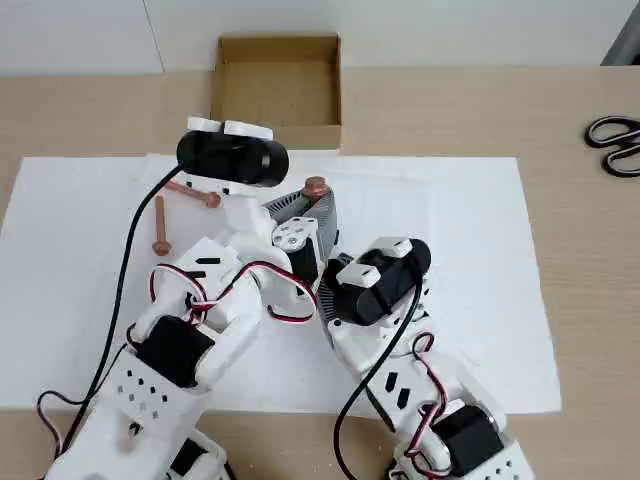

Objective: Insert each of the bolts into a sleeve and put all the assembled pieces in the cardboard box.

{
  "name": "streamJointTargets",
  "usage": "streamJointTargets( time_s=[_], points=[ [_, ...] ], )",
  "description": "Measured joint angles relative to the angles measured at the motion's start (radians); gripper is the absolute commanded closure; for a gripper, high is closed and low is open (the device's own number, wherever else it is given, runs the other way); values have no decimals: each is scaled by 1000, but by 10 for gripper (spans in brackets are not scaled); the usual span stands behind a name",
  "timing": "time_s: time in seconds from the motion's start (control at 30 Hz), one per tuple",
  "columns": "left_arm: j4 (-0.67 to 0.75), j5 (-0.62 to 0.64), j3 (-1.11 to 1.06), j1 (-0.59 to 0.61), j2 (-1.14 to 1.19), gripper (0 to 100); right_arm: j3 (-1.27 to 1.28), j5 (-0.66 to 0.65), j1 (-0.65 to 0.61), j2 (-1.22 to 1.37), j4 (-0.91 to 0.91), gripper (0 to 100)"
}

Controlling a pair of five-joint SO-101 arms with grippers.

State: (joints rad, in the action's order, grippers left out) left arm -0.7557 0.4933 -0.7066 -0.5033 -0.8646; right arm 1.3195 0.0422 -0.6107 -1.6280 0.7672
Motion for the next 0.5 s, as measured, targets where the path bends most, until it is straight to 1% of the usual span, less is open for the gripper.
streamJointTargets(
  time_s=[0.5],
  points=[
    [0,0,21,-9,0,995,-2,0,0,-2,0,995]
  ],
)
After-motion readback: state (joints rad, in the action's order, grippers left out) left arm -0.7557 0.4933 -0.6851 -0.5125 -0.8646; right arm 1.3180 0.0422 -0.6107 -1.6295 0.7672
